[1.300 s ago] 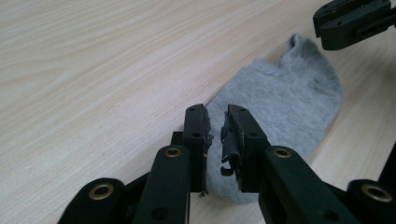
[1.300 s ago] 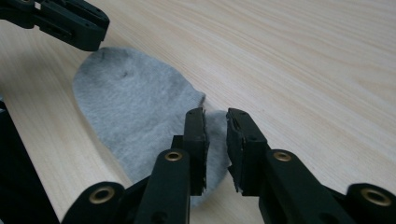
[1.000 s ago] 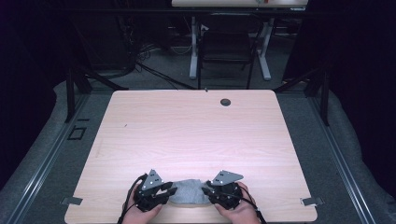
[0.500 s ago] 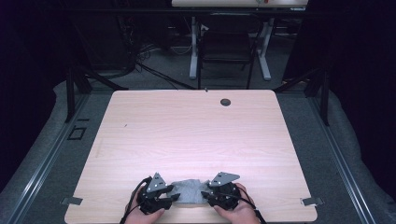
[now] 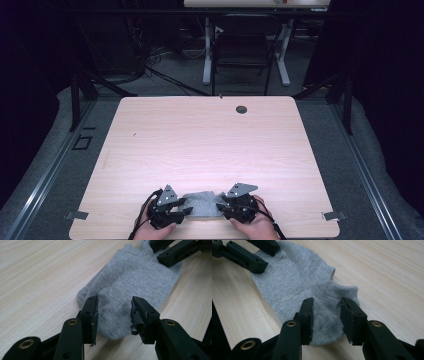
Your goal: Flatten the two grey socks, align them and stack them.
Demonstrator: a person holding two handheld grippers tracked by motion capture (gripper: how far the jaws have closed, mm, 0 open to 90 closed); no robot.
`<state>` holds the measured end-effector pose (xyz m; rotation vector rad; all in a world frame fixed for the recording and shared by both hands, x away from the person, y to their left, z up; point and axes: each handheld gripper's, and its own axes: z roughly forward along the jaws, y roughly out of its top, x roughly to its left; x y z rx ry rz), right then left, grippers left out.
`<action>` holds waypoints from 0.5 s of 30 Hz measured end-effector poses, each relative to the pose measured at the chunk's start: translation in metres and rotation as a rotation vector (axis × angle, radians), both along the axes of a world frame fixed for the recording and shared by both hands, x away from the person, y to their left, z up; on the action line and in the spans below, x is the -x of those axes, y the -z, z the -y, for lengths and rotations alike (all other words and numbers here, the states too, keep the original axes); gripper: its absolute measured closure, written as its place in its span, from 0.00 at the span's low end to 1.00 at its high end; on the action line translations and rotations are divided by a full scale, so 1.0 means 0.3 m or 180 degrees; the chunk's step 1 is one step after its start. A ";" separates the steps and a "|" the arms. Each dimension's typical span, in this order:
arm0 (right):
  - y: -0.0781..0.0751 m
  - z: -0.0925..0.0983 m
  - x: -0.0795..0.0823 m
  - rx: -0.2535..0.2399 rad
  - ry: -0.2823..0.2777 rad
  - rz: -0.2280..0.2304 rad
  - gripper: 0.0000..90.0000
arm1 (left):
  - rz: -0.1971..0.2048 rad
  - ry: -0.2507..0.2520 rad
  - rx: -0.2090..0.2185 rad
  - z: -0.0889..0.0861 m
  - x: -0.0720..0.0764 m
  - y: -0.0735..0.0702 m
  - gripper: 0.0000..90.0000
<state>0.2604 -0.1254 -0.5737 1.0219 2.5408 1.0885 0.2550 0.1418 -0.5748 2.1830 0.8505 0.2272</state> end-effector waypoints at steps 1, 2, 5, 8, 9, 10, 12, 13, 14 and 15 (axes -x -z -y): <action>0.002 -0.002 -0.003 -0.0025 0.0010 0.0009 0.70 | -0.0001 -0.0017 0.0014 0.000 -0.002 0.001 0.64; 0.000 -0.002 -0.007 -0.0005 0.0015 0.0012 0.70 | 0.0023 -0.0007 -0.0006 -0.002 -0.008 0.001 0.64; -0.001 -0.002 -0.020 0.0016 -0.0005 0.0014 0.70 | 0.0011 -0.0050 0.0016 -0.003 -0.020 0.002 0.64; 0.002 -0.005 -0.031 -0.0030 0.0010 0.0021 0.70 | 0.0014 -0.0095 0.0040 -0.004 -0.031 0.003 0.65; 0.002 -0.005 -0.035 -0.0037 0.0013 0.0022 0.70 | 0.0022 -0.0094 0.0038 -0.004 -0.034 0.003 0.65; 0.002 -0.004 -0.039 -0.0034 0.0012 0.0032 0.70 | 0.0021 -0.0097 0.0035 -0.004 -0.037 0.003 0.65; 0.003 -0.004 -0.043 -0.0061 0.0035 0.0021 0.70 | 0.0030 -0.0104 0.0044 -0.004 -0.041 0.004 0.65; 0.003 -0.004 -0.044 -0.0069 0.0033 0.0034 0.70 | 0.0025 -0.0117 0.0058 -0.004 -0.041 0.003 0.64; 0.002 -0.004 -0.045 -0.0076 0.0035 0.0037 0.70 | 0.0021 -0.0118 0.0067 -0.004 -0.041 0.001 0.64; -0.004 -0.004 -0.044 -0.0064 0.0032 0.0037 0.69 | 0.0042 -0.0088 0.0053 -0.007 -0.043 -0.002 0.63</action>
